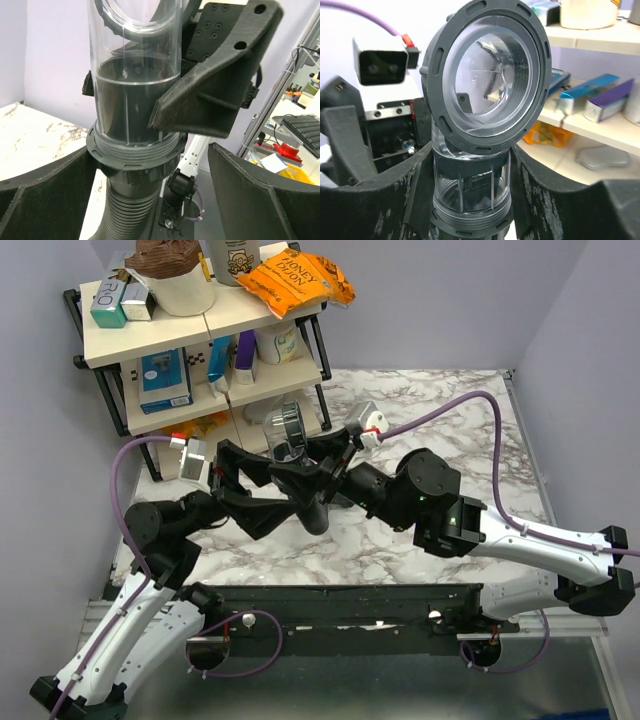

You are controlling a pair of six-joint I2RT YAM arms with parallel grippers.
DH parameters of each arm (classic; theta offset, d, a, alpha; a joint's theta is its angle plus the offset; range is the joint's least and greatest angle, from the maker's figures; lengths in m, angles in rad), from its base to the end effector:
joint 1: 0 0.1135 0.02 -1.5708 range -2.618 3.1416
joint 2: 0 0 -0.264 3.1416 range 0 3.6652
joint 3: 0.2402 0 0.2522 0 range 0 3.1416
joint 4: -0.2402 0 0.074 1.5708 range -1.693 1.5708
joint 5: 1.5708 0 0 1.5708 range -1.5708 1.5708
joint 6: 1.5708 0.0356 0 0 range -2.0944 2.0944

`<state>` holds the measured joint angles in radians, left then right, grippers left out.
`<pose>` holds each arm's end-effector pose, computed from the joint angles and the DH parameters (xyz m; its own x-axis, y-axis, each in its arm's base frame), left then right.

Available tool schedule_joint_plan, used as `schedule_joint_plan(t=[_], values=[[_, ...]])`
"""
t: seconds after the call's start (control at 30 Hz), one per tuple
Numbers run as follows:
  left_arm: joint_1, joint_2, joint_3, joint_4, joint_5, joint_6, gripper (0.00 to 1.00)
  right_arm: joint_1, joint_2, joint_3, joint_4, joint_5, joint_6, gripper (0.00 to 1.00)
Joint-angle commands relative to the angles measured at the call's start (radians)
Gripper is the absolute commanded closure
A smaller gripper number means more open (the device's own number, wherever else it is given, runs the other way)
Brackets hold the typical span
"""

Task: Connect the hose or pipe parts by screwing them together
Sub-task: Install the adaptor on the pipeline.

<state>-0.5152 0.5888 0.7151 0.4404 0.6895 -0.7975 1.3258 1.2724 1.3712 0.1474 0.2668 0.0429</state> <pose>0.0946 -0.0796 0.4050 -0.2799 -0.4760 -0.8337 0.9261 0.0950 -0.3652 0.0783 0.2745 0.4761 0.0216 0.2569 -0.9662 -0.8755 0.4715 0.1058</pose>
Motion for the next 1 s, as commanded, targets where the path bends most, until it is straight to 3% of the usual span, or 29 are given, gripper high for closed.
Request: schedule_joint_plan(t=[0.0,0.17,0.33,0.43,0.53,0.57,0.67,0.83,0.97], values=[[-0.003,-0.02,-0.011,0.138,-0.007,-0.002,0.09,0.006,-0.011,-0.059,0.113,-0.127,0.15,0.99],[-0.005,-0.021,-0.031,0.172,-0.002,0.012,0.27,0.006,-0.008,-0.083,0.195,-0.205,0.219,0.99],[-0.003,-0.01,-0.02,0.189,0.004,-0.003,0.36,0.006,-0.004,-0.148,0.334,-0.23,0.271,0.99],[-0.005,-0.01,-0.023,0.182,0.018,-0.005,0.5,0.004,0.004,-0.149,0.36,-0.241,0.276,0.99],[-0.005,-0.017,-0.026,0.182,0.015,0.0,0.71,0.004,0.012,-0.136,0.35,-0.258,0.272,0.99],[-0.005,-0.017,-0.026,0.181,0.012,0.001,0.83,0.004,0.012,-0.133,0.342,-0.256,0.272,0.99],[-0.005,-0.017,-0.016,0.158,-0.01,0.03,1.0,0.004,0.005,-0.135,0.33,-0.258,0.268,0.99],[-0.003,-0.014,0.007,0.106,-0.025,0.124,1.0,0.006,-0.001,-0.116,0.241,-0.232,0.246,0.99],[-0.005,-0.007,0.043,0.011,-0.03,0.311,1.0,0.004,-0.001,-0.087,0.144,-0.169,0.216,0.99]])
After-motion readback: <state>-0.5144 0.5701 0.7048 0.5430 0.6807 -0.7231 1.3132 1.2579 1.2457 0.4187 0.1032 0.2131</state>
